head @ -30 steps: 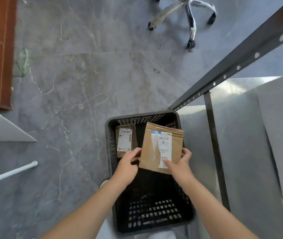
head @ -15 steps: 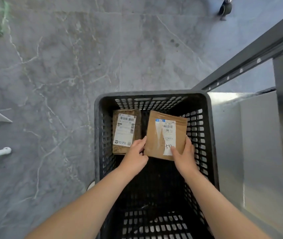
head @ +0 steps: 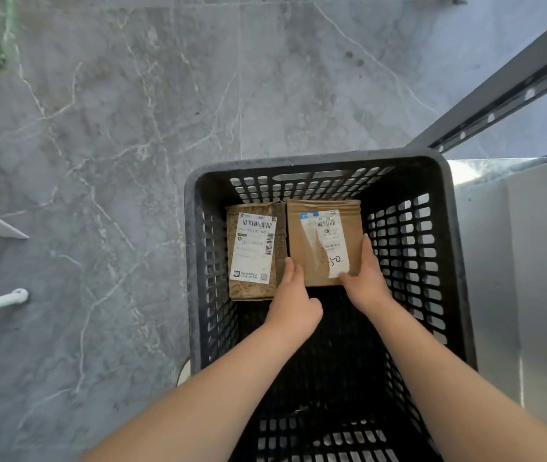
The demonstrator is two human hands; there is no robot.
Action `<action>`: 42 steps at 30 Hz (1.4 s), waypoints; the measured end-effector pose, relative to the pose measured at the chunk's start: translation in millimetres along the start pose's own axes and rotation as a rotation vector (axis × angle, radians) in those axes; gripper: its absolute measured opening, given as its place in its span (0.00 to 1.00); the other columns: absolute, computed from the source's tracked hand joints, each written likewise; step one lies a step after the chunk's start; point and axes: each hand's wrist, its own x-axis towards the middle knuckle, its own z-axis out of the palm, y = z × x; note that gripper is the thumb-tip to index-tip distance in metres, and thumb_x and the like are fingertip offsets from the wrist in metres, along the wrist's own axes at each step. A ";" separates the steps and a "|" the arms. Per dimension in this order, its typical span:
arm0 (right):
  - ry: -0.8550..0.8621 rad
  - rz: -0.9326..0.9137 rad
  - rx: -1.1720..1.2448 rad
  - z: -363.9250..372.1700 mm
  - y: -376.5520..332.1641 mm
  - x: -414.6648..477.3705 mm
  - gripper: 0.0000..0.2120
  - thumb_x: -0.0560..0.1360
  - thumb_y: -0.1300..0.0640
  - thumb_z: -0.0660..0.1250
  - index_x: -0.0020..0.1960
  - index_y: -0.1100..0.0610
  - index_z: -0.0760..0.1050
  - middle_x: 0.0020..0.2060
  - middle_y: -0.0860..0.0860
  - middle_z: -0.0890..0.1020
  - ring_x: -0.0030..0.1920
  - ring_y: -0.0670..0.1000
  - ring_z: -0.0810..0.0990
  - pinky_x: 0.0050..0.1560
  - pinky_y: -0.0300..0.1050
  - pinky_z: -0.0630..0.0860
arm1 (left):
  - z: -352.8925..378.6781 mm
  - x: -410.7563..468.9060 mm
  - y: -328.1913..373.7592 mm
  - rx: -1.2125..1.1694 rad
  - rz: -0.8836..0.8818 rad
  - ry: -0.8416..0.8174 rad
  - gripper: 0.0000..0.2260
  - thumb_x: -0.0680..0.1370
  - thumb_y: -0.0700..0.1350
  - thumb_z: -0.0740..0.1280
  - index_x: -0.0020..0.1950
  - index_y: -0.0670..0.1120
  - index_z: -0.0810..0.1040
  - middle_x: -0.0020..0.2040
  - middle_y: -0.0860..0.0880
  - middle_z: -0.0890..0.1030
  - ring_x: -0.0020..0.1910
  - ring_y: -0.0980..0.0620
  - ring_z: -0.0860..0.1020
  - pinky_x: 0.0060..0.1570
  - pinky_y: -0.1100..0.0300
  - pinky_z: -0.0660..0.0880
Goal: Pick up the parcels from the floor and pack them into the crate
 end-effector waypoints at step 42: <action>0.824 -0.303 -0.071 -332.6 -276.3 -663.8 0.28 0.83 0.46 0.53 0.80 0.49 0.50 0.78 0.48 0.55 0.78 0.49 0.52 0.77 0.51 0.49 | -159.6 -588.1 332.7 0.521 1.265 0.209 0.27 0.83 0.54 0.54 0.79 0.48 0.51 0.78 0.50 0.58 0.77 0.53 0.57 0.75 0.50 0.58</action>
